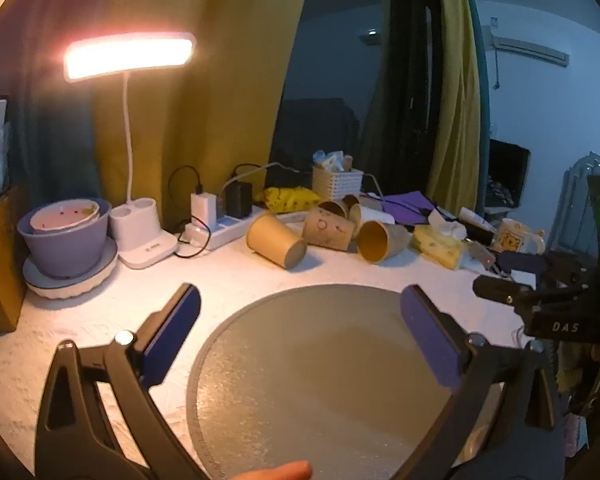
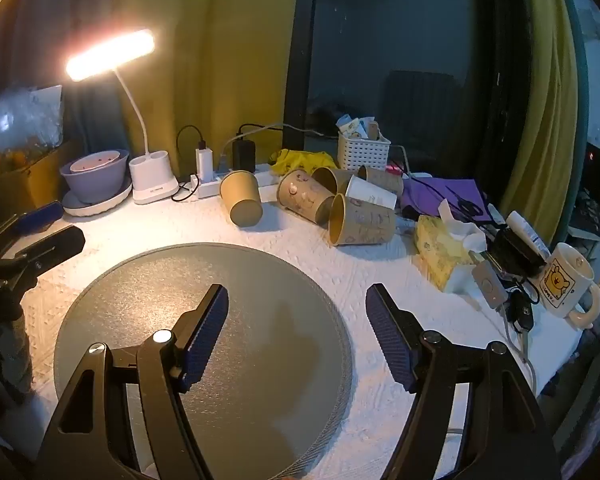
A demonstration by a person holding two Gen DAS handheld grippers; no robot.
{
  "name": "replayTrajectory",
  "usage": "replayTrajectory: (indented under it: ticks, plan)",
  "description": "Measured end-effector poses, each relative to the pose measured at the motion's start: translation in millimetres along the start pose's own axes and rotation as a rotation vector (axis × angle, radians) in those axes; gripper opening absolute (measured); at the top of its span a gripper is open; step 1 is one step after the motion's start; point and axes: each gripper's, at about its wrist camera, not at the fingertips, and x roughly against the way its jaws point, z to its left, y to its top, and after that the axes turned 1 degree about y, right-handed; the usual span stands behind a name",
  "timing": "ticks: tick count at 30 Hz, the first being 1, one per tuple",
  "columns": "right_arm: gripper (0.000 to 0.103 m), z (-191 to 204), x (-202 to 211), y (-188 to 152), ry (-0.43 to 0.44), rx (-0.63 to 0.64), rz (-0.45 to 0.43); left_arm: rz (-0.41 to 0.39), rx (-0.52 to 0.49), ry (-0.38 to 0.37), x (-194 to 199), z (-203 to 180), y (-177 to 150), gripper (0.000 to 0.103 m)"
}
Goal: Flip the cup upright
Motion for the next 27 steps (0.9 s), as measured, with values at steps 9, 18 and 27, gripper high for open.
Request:
replayTrajectory:
  ticks: [9,18,27]
  plan:
    - [0.074,0.0,0.2,-0.1,-0.001,0.002,-0.001,-0.032,0.011,-0.001,1.8,-6.3,1.2,0.101]
    - [0.074,0.4,2.0,1.1,-0.001,0.001,-0.001,-0.049,0.015,-0.027,12.5,-2.5,2.8,0.101]
    - [0.074,0.5,2.7,1.6,0.000,0.000,-0.002,-0.048,0.015,-0.024,12.4,-1.0,1.9,0.101]
